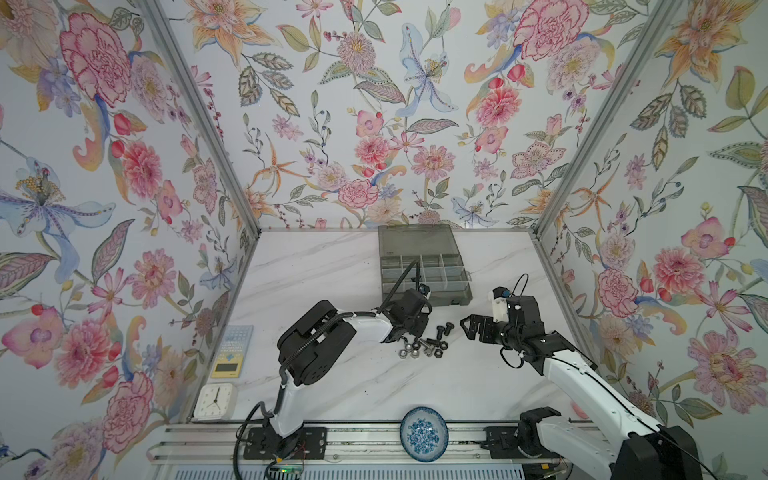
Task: Sort the screws and nuts into containers
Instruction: 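Return the left gripper to the pile and grasp another black wing nut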
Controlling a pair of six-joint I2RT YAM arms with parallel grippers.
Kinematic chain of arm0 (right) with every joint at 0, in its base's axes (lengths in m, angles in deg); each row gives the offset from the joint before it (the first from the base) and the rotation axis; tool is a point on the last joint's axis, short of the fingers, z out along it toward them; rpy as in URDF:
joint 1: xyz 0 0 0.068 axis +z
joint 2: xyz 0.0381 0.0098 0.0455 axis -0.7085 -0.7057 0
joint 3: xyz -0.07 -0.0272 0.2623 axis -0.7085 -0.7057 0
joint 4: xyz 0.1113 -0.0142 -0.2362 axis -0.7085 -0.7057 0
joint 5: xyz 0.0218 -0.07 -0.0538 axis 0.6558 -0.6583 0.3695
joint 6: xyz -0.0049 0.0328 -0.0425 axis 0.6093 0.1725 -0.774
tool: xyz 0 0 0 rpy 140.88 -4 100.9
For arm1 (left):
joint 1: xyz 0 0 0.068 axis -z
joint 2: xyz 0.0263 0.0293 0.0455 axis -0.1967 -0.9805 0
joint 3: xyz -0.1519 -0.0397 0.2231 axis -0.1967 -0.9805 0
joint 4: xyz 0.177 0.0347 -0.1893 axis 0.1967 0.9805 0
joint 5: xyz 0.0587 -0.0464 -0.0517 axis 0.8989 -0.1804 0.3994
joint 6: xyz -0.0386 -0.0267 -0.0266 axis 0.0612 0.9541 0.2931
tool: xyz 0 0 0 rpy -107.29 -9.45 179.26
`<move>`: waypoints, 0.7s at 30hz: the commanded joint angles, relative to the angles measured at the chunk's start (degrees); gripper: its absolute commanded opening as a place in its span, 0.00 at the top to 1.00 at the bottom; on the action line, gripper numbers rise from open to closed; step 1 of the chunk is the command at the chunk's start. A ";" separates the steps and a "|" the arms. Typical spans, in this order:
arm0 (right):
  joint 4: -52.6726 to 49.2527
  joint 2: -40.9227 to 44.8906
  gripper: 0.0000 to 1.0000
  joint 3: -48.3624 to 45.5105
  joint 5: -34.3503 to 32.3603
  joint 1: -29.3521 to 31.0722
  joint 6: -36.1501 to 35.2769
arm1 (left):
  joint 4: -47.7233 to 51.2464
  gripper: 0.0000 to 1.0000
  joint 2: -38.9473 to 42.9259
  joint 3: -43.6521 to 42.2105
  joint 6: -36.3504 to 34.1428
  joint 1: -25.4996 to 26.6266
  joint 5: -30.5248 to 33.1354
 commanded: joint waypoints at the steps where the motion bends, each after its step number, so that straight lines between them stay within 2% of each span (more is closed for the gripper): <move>1: -0.34 0.70 0.01 -0.39 0.33 -0.25 -0.52 | 1.31 0.67 -1.42 0.97 0.17 -0.07 -0.19; 10: -0.31 0.71 0.01 -0.56 0.43 -0.34 -0.44 | 1.74 0.76 -1.32 0.78 0.15 0.12 -0.13; 21: -0.50 1.67 0.01 -0.83 0.38 -0.33 -0.25 | 1.54 0.98 -0.47 0.63 0.25 0.20 -0.35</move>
